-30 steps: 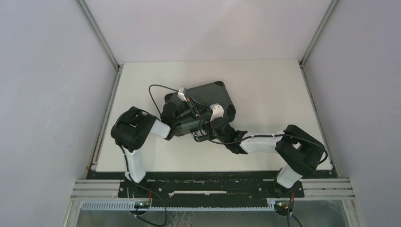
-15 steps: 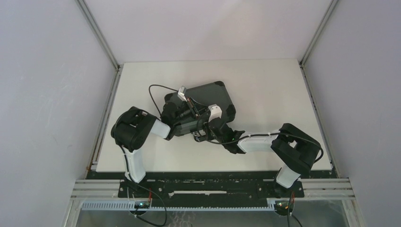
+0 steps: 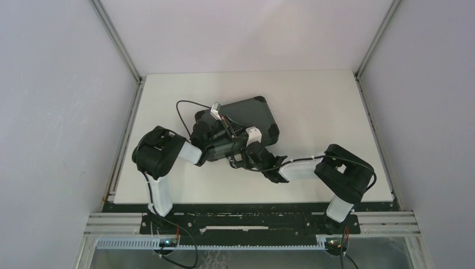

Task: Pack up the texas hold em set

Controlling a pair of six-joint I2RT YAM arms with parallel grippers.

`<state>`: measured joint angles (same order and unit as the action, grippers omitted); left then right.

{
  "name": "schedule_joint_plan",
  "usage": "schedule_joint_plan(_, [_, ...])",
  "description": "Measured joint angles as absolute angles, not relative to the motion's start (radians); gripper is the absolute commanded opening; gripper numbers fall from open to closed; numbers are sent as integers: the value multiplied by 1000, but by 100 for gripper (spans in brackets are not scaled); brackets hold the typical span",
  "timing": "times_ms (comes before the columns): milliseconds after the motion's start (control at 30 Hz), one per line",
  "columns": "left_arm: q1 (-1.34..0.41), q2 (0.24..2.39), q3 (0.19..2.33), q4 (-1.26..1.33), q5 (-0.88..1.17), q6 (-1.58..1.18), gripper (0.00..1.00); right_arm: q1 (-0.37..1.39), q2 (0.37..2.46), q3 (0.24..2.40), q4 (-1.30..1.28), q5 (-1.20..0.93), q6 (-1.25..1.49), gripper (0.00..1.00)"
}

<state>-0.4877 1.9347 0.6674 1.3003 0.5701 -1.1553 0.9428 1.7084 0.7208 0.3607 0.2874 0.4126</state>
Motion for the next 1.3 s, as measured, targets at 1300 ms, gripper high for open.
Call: schedule_joint_plan(1300, [-485, 1943, 664, 1326, 568, -1179, 0, 939, 1466, 692, 313, 285, 398, 0])
